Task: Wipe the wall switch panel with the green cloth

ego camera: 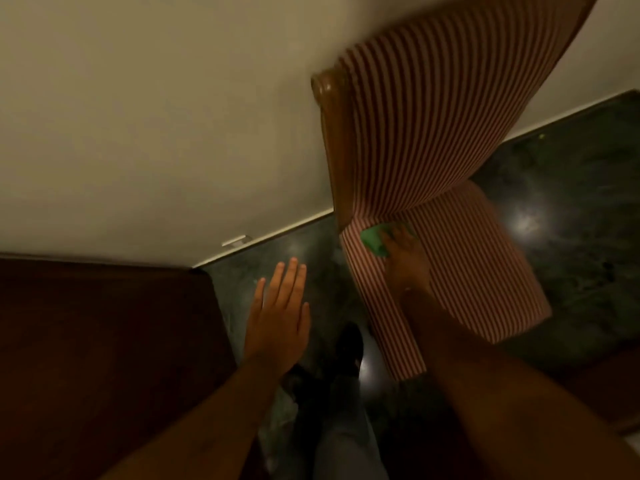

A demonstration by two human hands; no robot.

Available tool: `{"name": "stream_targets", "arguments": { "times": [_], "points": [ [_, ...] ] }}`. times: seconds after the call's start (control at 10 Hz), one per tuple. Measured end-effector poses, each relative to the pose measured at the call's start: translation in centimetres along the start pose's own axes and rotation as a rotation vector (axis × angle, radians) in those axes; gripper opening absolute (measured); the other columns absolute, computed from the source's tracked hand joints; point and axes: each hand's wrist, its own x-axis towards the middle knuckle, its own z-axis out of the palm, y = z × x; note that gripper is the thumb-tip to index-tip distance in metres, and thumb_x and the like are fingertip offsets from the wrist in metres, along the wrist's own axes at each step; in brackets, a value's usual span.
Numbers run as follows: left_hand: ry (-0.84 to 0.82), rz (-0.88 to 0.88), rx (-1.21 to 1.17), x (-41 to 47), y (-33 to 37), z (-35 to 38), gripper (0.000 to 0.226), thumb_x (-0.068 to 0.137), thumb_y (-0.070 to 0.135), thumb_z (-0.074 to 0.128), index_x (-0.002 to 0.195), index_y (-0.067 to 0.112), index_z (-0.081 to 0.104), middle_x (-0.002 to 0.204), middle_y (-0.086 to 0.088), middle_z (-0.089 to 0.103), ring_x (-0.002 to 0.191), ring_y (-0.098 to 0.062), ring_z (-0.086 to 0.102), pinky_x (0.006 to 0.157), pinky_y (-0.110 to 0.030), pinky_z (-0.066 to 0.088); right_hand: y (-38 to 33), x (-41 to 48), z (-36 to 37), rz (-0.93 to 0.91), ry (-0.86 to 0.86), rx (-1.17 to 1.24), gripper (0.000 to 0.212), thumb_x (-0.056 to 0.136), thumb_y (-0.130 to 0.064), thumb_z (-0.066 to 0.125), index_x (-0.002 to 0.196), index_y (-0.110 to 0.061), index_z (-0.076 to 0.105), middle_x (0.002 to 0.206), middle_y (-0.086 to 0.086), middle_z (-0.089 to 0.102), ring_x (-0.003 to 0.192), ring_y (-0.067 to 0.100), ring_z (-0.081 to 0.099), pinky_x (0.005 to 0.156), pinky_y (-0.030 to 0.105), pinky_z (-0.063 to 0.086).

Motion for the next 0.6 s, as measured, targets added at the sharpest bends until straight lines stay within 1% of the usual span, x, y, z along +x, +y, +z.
{"name": "stream_targets", "arguments": {
  "times": [0.1, 0.2, 0.3, 0.4, 0.5, 0.6],
  "points": [
    [-0.033, 0.006, 0.030, 2.1, -0.8, 0.6, 0.070, 0.111, 0.041, 0.025, 0.177, 0.018, 0.018, 0.185, -0.002, 0.010, 0.171, -0.022, 0.004, 0.137, -0.047, 0.001, 1.3, 2.4, 2.2, -0.015, -0.120, -0.046, 0.063, 0.104, -0.010, 0.053, 0.164, -0.015, 0.034, 0.176, 0.011, 0.023, 0.165, 0.034, 0.013, 0.137, 0.050, 0.013],
    [-0.077, -0.036, 0.028, 3.4, -1.3, 0.3, 0.070, 0.113, 0.043, 0.023, 0.178, 0.021, 0.007, 0.185, 0.000, -0.002, 0.171, -0.019, -0.007, 0.138, -0.047, -0.004, 1.3, 2.0, 4.1, 0.004, -0.249, -0.144, 0.076, 0.106, -0.024, 0.050, 0.169, -0.017, 0.008, 0.179, 0.009, -0.001, 0.166, 0.033, -0.002, 0.137, 0.053, 0.005],
    [-0.127, -0.073, 0.047, 3.4, -1.4, -0.2, 0.071, 0.114, 0.050, 0.016, 0.177, 0.023, -0.004, 0.184, 0.002, -0.012, 0.170, -0.018, -0.015, 0.138, -0.046, -0.008, 0.6, 0.6, 4.2, 0.017, -0.312, -0.262, 0.094, 0.105, -0.050, 0.049, 0.168, -0.012, -0.010, 0.178, 0.015, -0.012, 0.166, 0.036, -0.008, 0.136, 0.057, 0.003],
    [-0.177, -0.089, 0.081, 2.3, -1.6, -1.2, 0.074, 0.112, 0.057, 0.008, 0.176, 0.024, -0.010, 0.182, 0.003, -0.019, 0.168, -0.017, -0.022, 0.136, -0.044, -0.014, -0.4, 0.0, 2.5, 0.035, -0.351, -0.266, 0.103, 0.102, -0.061, 0.051, 0.168, -0.012, -0.011, 0.177, 0.015, -0.014, 0.166, 0.035, -0.008, 0.136, 0.058, 0.002],
    [-0.186, -0.116, 0.102, 1.7, -1.7, -3.2, 0.076, 0.111, 0.060, 0.006, 0.174, 0.025, -0.015, 0.181, 0.004, -0.023, 0.167, -0.017, -0.025, 0.135, -0.042, -0.016, -2.0, -0.2, -0.1, 0.050, -0.265, -0.204, 0.096, 0.104, -0.060, 0.048, 0.169, -0.015, -0.007, 0.179, 0.011, -0.009, 0.166, 0.033, -0.007, 0.136, 0.056, 0.003],
    [-0.134, -0.138, 0.060, 0.2, -1.3, -5.3, 0.075, 0.111, 0.060, 0.008, 0.171, 0.026, -0.020, 0.180, 0.004, -0.024, 0.167, -0.017, -0.025, 0.135, -0.041, -0.018, -4.1, -1.4, -2.3, -0.004, -0.174, -0.196, 0.090, 0.106, -0.059, 0.044, 0.169, -0.019, -0.005, 0.179, 0.008, -0.005, 0.167, 0.031, -0.005, 0.137, 0.054, 0.002]
  ]
}}
